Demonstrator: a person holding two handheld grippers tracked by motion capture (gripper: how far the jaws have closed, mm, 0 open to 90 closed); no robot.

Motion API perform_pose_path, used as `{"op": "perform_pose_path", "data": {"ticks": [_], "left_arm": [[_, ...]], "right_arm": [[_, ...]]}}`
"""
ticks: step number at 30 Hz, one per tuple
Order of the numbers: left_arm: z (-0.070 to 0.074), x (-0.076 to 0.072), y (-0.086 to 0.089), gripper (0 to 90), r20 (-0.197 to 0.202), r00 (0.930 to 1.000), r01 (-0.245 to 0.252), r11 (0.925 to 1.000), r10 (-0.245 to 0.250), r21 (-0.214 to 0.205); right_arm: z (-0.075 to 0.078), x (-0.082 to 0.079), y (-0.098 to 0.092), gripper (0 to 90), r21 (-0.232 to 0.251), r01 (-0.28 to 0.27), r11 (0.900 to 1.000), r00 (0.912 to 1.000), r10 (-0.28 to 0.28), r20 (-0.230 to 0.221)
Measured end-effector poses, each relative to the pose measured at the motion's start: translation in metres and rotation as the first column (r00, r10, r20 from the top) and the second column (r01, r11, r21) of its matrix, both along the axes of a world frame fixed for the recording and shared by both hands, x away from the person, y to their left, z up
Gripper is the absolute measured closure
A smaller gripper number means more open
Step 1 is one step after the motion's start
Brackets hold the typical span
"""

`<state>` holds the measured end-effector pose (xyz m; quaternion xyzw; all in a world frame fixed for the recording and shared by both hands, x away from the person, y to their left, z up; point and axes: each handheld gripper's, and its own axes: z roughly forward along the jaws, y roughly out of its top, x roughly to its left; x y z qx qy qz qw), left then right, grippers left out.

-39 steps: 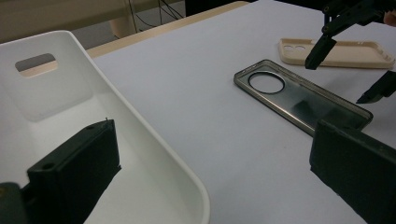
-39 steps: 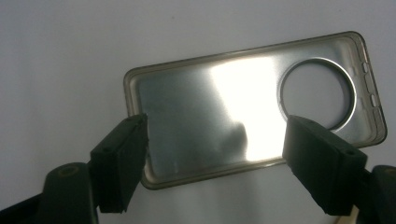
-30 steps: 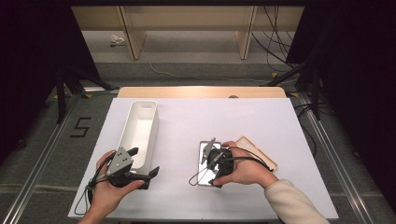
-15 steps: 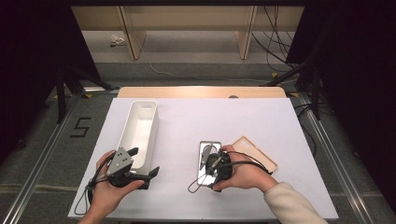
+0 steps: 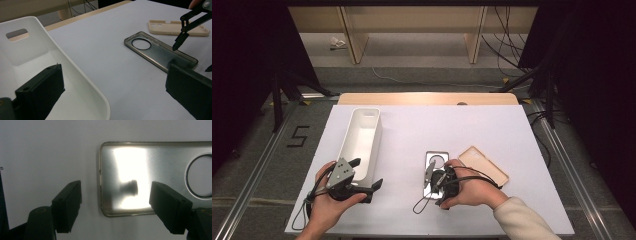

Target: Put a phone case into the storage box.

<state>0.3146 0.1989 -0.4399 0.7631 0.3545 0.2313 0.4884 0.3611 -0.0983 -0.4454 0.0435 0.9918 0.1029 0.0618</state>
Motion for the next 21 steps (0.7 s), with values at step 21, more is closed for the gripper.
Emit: {"op": "perform_pose_path", "data": {"ticks": [21], "left_arm": [[0.0, 0.0, -0.001, 1.4, 0.0, 1.0, 0.005, 1.0, -0.005, 0.0]], "right_arm": [[-0.008, 0.001, 0.012, 32.0, -0.061, -0.026, 0.9978, 0.9989, 0.029, 0.037]]}}
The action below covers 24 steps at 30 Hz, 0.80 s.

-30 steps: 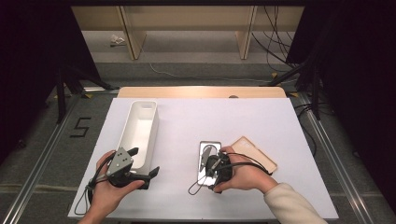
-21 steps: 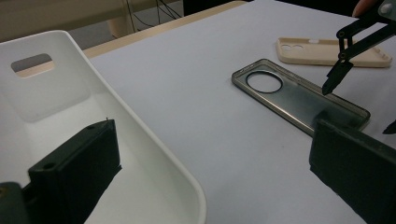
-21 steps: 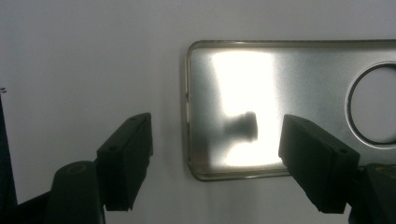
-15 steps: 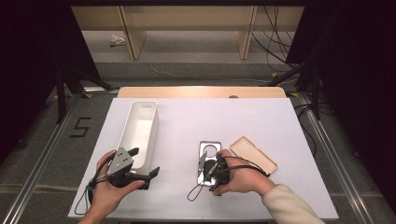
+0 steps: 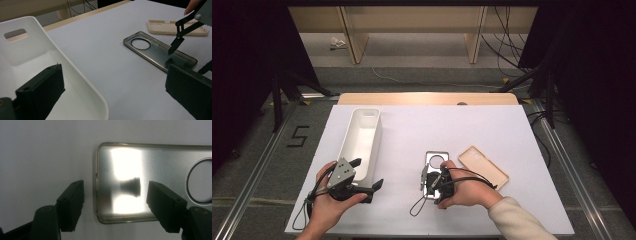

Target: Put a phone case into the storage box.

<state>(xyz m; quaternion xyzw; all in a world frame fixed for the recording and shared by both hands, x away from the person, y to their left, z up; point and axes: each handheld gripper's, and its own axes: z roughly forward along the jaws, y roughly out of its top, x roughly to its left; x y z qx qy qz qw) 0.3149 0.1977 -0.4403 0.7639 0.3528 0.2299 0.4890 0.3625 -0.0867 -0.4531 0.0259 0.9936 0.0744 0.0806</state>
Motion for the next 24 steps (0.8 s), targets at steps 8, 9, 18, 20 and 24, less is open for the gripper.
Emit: {"op": "perform_pose_path", "data": {"ticks": [8, 9, 18, 20, 24], "left_arm": [[0.0, 0.0, 0.0, 1.4, 0.001, 1.0, 0.0, 1.0, 0.0, 0.001], [0.0, 0.0, 0.0, 1.4, 0.0, 1.0, 0.0, 1.0, 0.0, 0.0], [0.0, 0.0, 0.0, 1.4, 0.003, 1.0, 0.0, 1.0, 0.0, 0.001], [0.0, 0.0, 0.0, 1.4, 0.003, 1.0, 0.0, 1.0, 0.0, -0.001], [0.0, 0.0, 0.0, 1.4, 0.002, 1.0, 0.001, 1.0, -0.001, -0.001]], "right_arm": [[-0.001, 0.004, 0.002, 33.3, -0.015, 0.001, 0.9999, 1.0, -0.001, 0.0], [-0.001, 0.004, 0.002, 33.3, -0.02, 0.002, 0.9998, 1.0, -0.002, 0.001], [-0.003, 0.006, 0.008, 38.6, -0.022, -0.014, 0.9997, 0.9998, 0.013, -0.012], [-0.003, 0.006, 0.009, 42.2, -0.028, -0.03, 0.9992, 0.9995, 0.029, -0.011], [-0.002, 0.005, 0.01, 50.6, -0.042, -0.045, 0.9981, 0.9985, 0.043, -0.034]]}}
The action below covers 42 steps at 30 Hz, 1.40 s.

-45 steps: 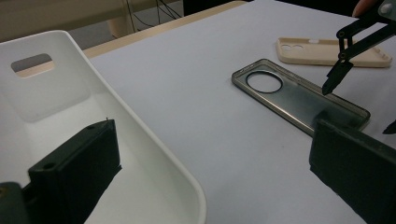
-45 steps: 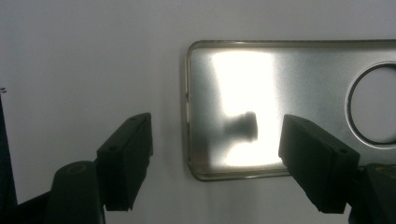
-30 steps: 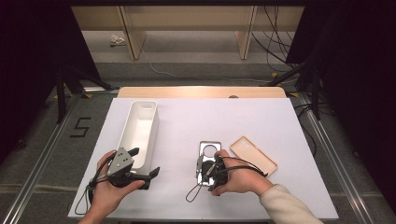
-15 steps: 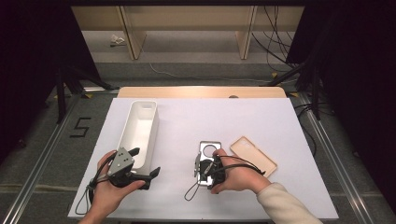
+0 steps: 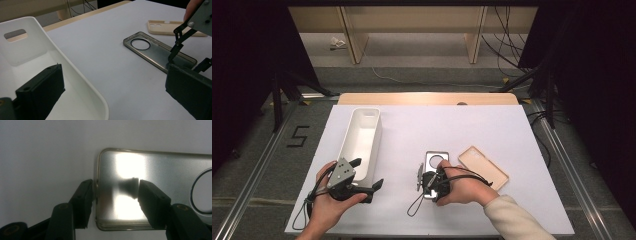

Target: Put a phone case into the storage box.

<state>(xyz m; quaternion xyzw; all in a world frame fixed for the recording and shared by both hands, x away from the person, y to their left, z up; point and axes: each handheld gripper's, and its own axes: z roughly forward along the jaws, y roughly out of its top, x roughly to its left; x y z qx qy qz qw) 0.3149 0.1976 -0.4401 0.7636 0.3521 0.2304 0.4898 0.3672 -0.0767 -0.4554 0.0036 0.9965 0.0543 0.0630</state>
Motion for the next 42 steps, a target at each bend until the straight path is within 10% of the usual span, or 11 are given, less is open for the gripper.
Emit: {"op": "perform_pose_path", "data": {"ticks": [42], "left_arm": [[0.0, -0.001, 0.0, 1.7, 0.0, 1.0, 0.002, 1.0, -0.002, -0.004]], "right_arm": [[0.001, -0.012, 0.004, 87.2, -0.034, 0.007, 0.9994, 0.9993, -0.009, -0.036]]}}
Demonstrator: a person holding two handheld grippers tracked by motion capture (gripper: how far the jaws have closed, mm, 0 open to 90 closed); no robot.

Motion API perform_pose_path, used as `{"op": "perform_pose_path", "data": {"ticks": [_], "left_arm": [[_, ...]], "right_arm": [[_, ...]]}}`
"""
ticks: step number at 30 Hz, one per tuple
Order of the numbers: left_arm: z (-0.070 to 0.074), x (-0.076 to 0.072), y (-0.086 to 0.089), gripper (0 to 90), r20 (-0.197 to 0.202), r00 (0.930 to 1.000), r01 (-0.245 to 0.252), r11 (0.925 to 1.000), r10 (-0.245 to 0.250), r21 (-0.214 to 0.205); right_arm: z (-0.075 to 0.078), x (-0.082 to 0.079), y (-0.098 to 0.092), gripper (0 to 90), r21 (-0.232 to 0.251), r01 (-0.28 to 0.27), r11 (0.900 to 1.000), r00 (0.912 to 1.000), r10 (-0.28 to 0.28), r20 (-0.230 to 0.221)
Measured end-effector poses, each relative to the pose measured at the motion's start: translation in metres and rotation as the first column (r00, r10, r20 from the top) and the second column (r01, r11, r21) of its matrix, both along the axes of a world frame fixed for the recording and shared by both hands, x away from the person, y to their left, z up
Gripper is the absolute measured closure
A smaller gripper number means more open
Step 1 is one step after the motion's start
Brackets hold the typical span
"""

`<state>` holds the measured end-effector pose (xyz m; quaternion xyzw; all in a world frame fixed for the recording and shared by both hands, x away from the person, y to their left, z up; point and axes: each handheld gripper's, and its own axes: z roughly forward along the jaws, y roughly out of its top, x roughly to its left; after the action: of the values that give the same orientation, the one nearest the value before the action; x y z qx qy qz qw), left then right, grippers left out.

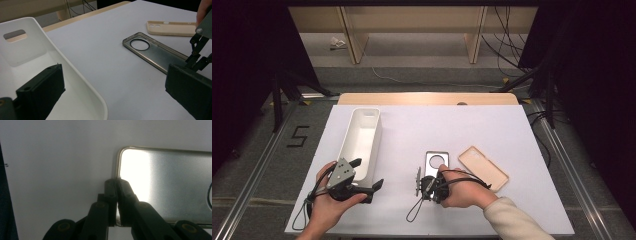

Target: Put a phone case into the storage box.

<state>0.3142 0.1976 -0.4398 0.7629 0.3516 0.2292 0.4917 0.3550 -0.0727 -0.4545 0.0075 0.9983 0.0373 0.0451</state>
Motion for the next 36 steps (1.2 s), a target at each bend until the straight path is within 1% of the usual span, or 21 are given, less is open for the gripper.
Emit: {"op": "perform_pose_path", "data": {"ticks": [2, 3, 5, 7, 10, 11, 13, 14, 15, 16, 17, 18, 19, 20, 22, 23, 24, 25, 28, 31, 36], "left_arm": [[0.0, 0.0, 0.0, 1.7, 0.0, 1.0, 0.0, 1.0, 0.0, 0.0], [0.0, 0.0, 0.0, 1.7, 0.0, 1.0, 0.0, 1.0, 0.0, 0.0], [0.0, 0.0, 0.0, 1.7, 0.0, 1.0, 0.001, 1.0, -0.001, 0.001], [0.0, 0.0, 0.0, 1.7, 0.0, 1.0, 0.001, 1.0, -0.001, 0.001], [0.0, 0.0, 0.0, 1.7, 0.001, 1.0, 0.001, 1.0, -0.001, 0.001], [0.0, 0.0, 0.0, 1.7, 0.001, 1.0, 0.001, 1.0, -0.001, 0.002], [0.0, 0.0, 0.0, 1.7, -0.001, 1.0, 0.001, 1.0, -0.001, 0.0], [0.0, 0.0, 0.0, 1.7, 0.0, 1.0, 0.001, 1.0, -0.001, 0.002], [0.0, 0.0, 0.0, 1.7, 0.0, 1.0, 0.001, 1.0, -0.001, 0.002], [0.0, 0.0, 0.0, 1.8, 0.0, 1.0, 0.002, 1.0, -0.002, 0.002], [0.0, 0.0, 0.0, 1.8, 0.0, 1.0, 0.002, 1.0, -0.002, 0.002], [0.0, 0.0, -0.001, 1.8, 0.0, 1.0, 0.002, 1.0, -0.002, 0.002], [0.0, 0.0, -0.001, 1.8, 0.0, 1.0, 0.002, 1.0, -0.002, 0.003], [0.0, 0.0, -0.001, 1.8, -0.001, 1.0, 0.001, 1.0, -0.001, 0.001], [0.0, 0.0, -0.001, 1.8, 0.001, 1.0, 0.001, 1.0, -0.001, 0.003], [0.0, 0.0, 0.0, 1.8, 0.0, 1.0, 0.0, 1.0, 0.0, 0.002], [0.0, 0.0, 0.0, 1.8, 0.001, 1.0, 0.0, 1.0, 0.0, 0.002], [0.0, 0.0, 0.0, 1.8, 0.001, 1.0, 0.0, 1.0, 0.0, 0.002], [0.0, 0.0, 0.0, 1.8, 0.001, 1.0, -0.001, 1.0, 0.001, 0.001], [0.0, 0.0, 0.0, 1.9, 0.001, 1.0, -0.001, 1.0, 0.001, 0.0], [0.001, 0.0, 0.0, 2.2, 0.003, 1.0, -0.002, 1.0, 0.002, -0.001]], "right_arm": [[0.0, 0.001, 0.0, 87.9, 0.001, -0.008, 1.0, 1.0, 0.008, 0.001], [0.0, 0.001, 0.0, 88.1, -0.006, -0.006, 1.0, 1.0, 0.006, -0.003], [0.001, 0.001, -0.001, 88.6, -0.005, 0.0, 1.0, 1.0, 0.0, -0.006], [0.0, 0.001, -0.001, 88.8, 0.009, 0.006, 0.9999, 1.0, -0.006, -0.008], [0.001, 0.001, -0.002, 89.0, 0.003, 0.016, 0.9999, 0.9998, -0.016, -0.016], [0.0, 0.001, -0.003, 89.1, 0.017, 0.022, 0.9996, 0.9995, -0.022, -0.022], [0.001, 0.002, -0.003, 89.1, 0.014, 0.022, 0.9997, 0.9994, -0.022, -0.027], [0.001, 0.002, -0.004, 89.1, 0.032, 0.021, 0.9993, 0.9992, -0.02, -0.034], [0.002, 0.003, -0.005, 89.2, 0.031, 0.021, 0.9993, 0.9992, -0.02, -0.035], [0.005, 0.003, -0.007, 89.2, 0.044, 0.036, 0.9984, 0.9984, -0.034, -0.045], [0.005, 0.003, -0.007, 89.2, 0.044, 0.036, 0.9984, 0.9984, -0.034, -0.045], [0.006, 0.003, -0.008, 89.2, 0.057, 0.039, 0.9976, 0.9984, -0.037, -0.043], [0.007, 0.003, -0.009, 89.2, 0.071, 0.05, 0.9962, 0.9976, -0.046, -0.052], [0.009, 0.004, -0.011, 89.2, 0.089, 0.045, 0.995, 0.998, -0.041, -0.048], [0.01, 0.005, -0.011, 89.3, 0.093, 0.05, 0.9944, 0.9977, -0.045, -0.05], [0.011, 0.006, -0.012, 89.3, 0.107, 0.043, 0.9934, 0.9981, -0.038, -0.049], [0.014, 0.006, -0.014, 89.3, 0.124, 0.058, 0.9906, 0.9974, -0.052, -0.049], [0.014, 0.006, -0.014, 89.3, 0.124, 0.058, 0.9906, 0.9974, -0.052, -0.049], [0.019, 0.008, -0.017, 89.3, 0.18, 0.069, 0.9812, 0.9967, -0.06, -0.054], [0.023, 0.008, -0.019, 89.3, 0.219, 0.085, 0.9721, 0.9957, -0.074, -0.056], [0.027, 0.008, -0.024, 89.3, 0.295, 0.082, 0.9519, 0.9964, -0.072, -0.046]]}}
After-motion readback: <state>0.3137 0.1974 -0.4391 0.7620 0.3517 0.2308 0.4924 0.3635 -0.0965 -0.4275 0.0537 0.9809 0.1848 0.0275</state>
